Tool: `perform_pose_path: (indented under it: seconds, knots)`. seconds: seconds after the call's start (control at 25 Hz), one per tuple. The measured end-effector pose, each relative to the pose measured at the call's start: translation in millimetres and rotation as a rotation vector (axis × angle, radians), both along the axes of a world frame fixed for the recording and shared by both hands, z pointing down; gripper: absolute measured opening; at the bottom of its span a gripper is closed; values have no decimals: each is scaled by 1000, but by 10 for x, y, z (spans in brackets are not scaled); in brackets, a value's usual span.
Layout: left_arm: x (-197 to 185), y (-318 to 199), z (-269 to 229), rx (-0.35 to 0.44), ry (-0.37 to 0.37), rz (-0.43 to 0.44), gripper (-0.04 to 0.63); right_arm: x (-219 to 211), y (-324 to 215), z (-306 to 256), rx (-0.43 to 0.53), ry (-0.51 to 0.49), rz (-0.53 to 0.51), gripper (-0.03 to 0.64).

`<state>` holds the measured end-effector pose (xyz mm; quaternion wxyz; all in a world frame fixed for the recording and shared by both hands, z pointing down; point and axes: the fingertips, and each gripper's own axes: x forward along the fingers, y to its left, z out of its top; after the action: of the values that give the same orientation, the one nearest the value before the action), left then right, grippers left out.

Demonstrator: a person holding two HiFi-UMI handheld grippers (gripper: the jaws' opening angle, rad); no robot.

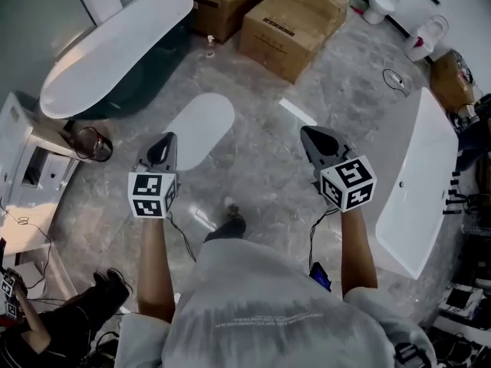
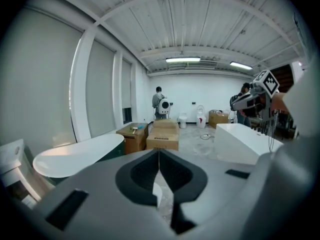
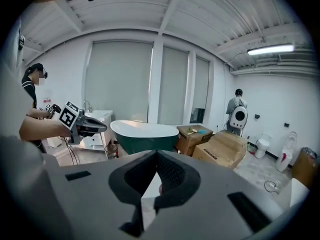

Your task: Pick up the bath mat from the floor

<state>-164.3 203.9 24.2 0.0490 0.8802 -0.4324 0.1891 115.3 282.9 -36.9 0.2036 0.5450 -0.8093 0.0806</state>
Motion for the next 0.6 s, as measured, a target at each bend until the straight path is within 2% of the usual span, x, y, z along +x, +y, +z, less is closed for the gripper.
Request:
perform_pose_path:
  seconds: [0.24,0.6]
  knots:
    - [219,-572,265,-58,-8,-19,18,119,-731,193,-35,21,-21,15]
    - [524,-977,1005,-184,-69,-5,18,13,-1537,833,-121,42,-113,15]
